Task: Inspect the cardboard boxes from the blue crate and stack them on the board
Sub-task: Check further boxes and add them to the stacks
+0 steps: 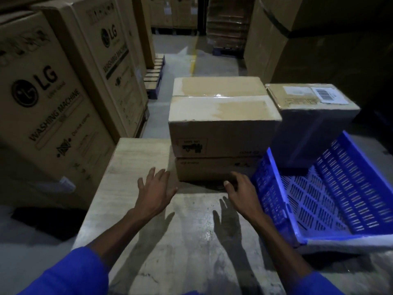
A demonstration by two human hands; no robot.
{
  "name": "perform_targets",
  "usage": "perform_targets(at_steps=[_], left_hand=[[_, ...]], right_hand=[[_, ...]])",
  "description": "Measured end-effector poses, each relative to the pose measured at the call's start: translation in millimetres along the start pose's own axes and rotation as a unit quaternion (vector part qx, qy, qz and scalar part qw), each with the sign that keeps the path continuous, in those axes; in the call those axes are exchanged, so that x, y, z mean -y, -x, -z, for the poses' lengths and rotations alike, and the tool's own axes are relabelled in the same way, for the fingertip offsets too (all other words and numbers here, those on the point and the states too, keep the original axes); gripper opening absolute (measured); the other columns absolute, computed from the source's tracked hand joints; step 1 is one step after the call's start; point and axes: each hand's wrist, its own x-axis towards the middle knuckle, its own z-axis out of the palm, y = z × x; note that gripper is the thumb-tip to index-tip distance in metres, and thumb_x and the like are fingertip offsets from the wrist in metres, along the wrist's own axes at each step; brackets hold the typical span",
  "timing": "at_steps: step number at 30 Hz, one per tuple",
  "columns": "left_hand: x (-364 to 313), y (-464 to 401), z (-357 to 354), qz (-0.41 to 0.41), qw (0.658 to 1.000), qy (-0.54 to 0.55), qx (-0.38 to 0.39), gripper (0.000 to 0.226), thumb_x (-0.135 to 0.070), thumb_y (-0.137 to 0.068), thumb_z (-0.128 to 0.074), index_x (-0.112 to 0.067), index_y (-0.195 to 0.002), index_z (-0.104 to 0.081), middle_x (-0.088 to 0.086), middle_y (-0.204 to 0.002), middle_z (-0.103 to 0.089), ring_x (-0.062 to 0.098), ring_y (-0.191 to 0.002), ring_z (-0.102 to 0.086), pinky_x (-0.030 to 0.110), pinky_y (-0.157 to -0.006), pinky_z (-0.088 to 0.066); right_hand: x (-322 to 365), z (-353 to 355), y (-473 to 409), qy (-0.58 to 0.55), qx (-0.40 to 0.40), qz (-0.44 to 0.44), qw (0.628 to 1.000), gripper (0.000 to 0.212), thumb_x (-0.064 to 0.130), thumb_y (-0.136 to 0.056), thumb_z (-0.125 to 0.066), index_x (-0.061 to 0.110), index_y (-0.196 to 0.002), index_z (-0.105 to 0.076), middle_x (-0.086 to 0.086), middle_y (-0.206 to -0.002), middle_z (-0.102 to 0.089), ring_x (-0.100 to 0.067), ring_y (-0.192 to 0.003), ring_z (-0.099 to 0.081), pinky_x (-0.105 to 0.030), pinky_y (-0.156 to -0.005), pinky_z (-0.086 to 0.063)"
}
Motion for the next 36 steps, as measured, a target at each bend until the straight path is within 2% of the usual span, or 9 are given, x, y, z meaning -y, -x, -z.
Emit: perform_targets(at_steps=[2, 5, 8, 12, 16, 22, 24, 29, 36], left_hand=[[9.5, 16.4, 0.7, -0.014, 0.999, -0.025, -0.021, 0.070, -0.059, -0.100, -0.039, -0.016, -0.156, -0.038, 0.007, -0.168, -0.027, 0.034, -0.158, -0.006, 0.066, -0.117, -0.017], [31.4, 40.4, 4.7, -0.014, 0.998, -0.056, -0.039, 0.068, -0.055, -0.100, -0.051, -0.014, -0.153, -0.044, 0.012, -0.167, -0.027, 0.040, -0.157, -0.005, 0.073, -0.115, -0.014], [61.1, 63.0, 12.8, 0.019, 0.997, -0.066, -0.046, 0.069, -0.053, -0.099, -0.056, -0.015, -0.155, -0.041, 0.012, -0.169, -0.022, 0.040, -0.158, -0.001, 0.072, -0.117, -0.009], [108.7, 97.0, 27.5, 0.070, 0.994, -0.062, -0.053, 0.070, -0.054, -0.098, -0.057, -0.013, -0.154, -0.043, 0.012, -0.168, -0.025, 0.040, -0.157, -0.006, 0.073, -0.116, -0.013], [161.0, 137.4, 41.9, 0.116, 0.990, -0.035, -0.071, 0.070, -0.056, -0.101, -0.050, -0.018, -0.158, -0.035, 0.008, -0.170, -0.018, 0.034, -0.158, 0.001, 0.068, -0.120, -0.007], [273.2, 243.2, 54.3, 0.202, 0.975, 0.012, -0.091, 0.064, -0.052, -0.099, -0.056, -0.014, -0.150, -0.048, 0.011, -0.165, -0.031, 0.038, -0.155, -0.018, 0.072, -0.114, -0.021], [311.1, 283.3, 54.1, 0.252, 0.964, 0.038, -0.080, 0.065, -0.052, -0.100, -0.052, -0.014, -0.152, -0.046, 0.011, -0.166, -0.030, 0.038, -0.155, -0.019, 0.070, -0.114, -0.022], [390.8, 377.4, 45.1, 0.375, 0.918, 0.102, -0.078, 0.062, -0.049, -0.104, -0.049, -0.019, -0.157, -0.035, 0.004, -0.170, -0.019, 0.029, -0.157, -0.007, 0.061, -0.122, -0.010], [463.3, 482.6, 36.4, 0.530, 0.827, 0.162, -0.093, 0.059, -0.046, -0.101, -0.056, -0.016, -0.151, -0.045, 0.008, -0.163, -0.036, 0.034, -0.153, -0.023, 0.059, -0.116, -0.029]], right_hand=[[4.6, -15.5, 6.3, -0.013, 0.019, 0.011, 1.000, 0.044, 0.025, -0.104, -0.060, 0.009, -0.144, -0.055, -0.013, -0.145, -0.055, -0.027, -0.131, -0.055, -0.040, -0.109, -0.046], [13.6, -43.8, 17.5, -0.019, 0.053, 0.016, 0.998, 0.044, 0.026, -0.105, -0.059, 0.008, -0.145, -0.055, -0.014, -0.148, -0.053, -0.027, -0.134, -0.053, -0.034, -0.110, -0.041], [34.5, -71.7, 30.3, -0.011, 0.093, 0.032, 0.995, 0.047, 0.029, -0.106, -0.057, 0.009, -0.149, -0.052, -0.013, -0.152, -0.050, -0.028, -0.140, -0.047, -0.034, -0.112, -0.037], [73.4, -102.2, 44.6, 0.014, 0.125, 0.080, 0.989, 0.050, 0.032, -0.107, -0.055, 0.008, -0.151, -0.049, -0.012, -0.156, -0.049, -0.029, -0.144, -0.043, -0.034, -0.113, -0.035], [118.8, -137.8, 58.4, 0.027, 0.127, 0.127, 0.983, 0.047, 0.033, -0.107, -0.055, 0.007, -0.146, -0.054, -0.014, -0.149, -0.055, -0.030, -0.138, -0.049, -0.034, -0.107, -0.037], [212.5, -239.5, 121.1, 0.044, 0.201, 0.192, 0.959, 0.044, 0.030, -0.106, -0.058, 0.004, -0.141, -0.057, -0.015, -0.142, -0.061, -0.030, -0.132, -0.056, -0.030, -0.103, -0.038], [239.7, -279.5, 148.6, 0.059, 0.245, 0.222, 0.942, 0.044, 0.030, -0.106, -0.058, 0.004, -0.142, -0.057, -0.014, -0.143, -0.060, -0.029, -0.132, -0.056, -0.033, -0.105, -0.040], [300.6, -368.9, 207.4, 0.088, 0.334, 0.286, 0.894, 0.044, 0.030, -0.107, -0.056, 0.006, -0.144, -0.056, -0.012, -0.146, -0.059, -0.028, -0.133, -0.056, -0.035, -0.108, -0.041], [358.9, -470.9, 261.7, 0.124, 0.445, 0.338, 0.820, 0.044, 0.030, -0.107, -0.055, 0.006, -0.144, -0.056, -0.012, -0.144, -0.060, -0.026, -0.129, -0.058, -0.035, -0.108, -0.043]])
